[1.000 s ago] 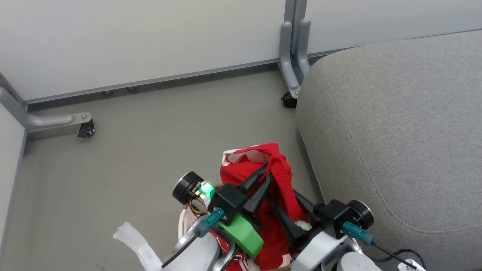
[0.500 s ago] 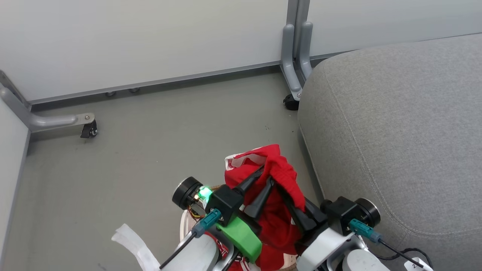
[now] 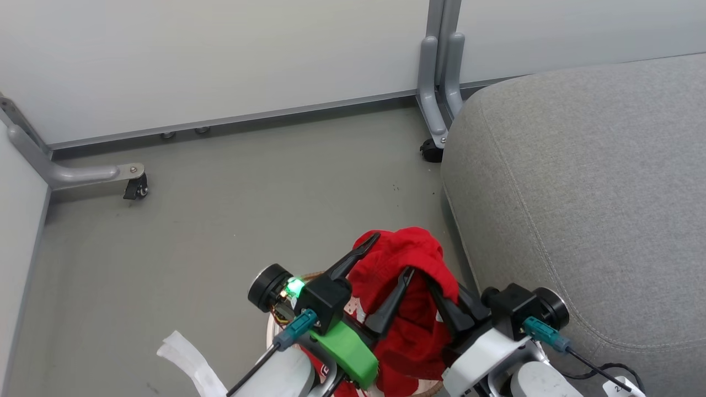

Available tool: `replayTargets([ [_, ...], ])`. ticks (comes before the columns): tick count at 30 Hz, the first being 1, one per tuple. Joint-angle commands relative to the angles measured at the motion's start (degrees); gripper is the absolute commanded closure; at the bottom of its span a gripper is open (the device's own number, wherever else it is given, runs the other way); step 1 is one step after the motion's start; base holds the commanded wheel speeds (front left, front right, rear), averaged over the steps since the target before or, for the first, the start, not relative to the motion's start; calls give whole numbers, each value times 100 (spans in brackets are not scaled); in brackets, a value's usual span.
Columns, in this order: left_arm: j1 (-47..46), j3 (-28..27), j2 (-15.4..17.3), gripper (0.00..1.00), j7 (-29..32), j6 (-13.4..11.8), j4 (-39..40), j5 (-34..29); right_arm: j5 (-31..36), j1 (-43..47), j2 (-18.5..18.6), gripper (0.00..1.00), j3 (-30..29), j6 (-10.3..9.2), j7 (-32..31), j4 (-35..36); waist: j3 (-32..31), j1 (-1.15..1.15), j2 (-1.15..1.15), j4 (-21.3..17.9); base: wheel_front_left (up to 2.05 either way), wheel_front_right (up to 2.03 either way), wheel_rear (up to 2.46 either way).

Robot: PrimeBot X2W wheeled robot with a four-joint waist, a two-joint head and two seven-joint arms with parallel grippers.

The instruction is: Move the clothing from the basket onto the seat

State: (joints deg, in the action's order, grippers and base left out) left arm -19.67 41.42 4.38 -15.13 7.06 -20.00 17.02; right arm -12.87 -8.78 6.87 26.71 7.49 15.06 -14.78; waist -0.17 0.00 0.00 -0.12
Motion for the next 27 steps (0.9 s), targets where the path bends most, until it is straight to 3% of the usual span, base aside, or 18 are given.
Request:
replayTargets([
  [1,62,7,40,0,0,9,16,15,49,41,18,100,-52,0,18,31,0,0,0,-3,0,0,0],
  [11,125,27,118,0,23,-58,49,105,118,87,22,100,-558,0,18,235,45,0,0,-320,0,0,0],
  [27,-114,88,246,0,20,-128,159,118,412,327,76,100,-1191,0,18,1193,507,0,0,-2116,0,0,0],
])
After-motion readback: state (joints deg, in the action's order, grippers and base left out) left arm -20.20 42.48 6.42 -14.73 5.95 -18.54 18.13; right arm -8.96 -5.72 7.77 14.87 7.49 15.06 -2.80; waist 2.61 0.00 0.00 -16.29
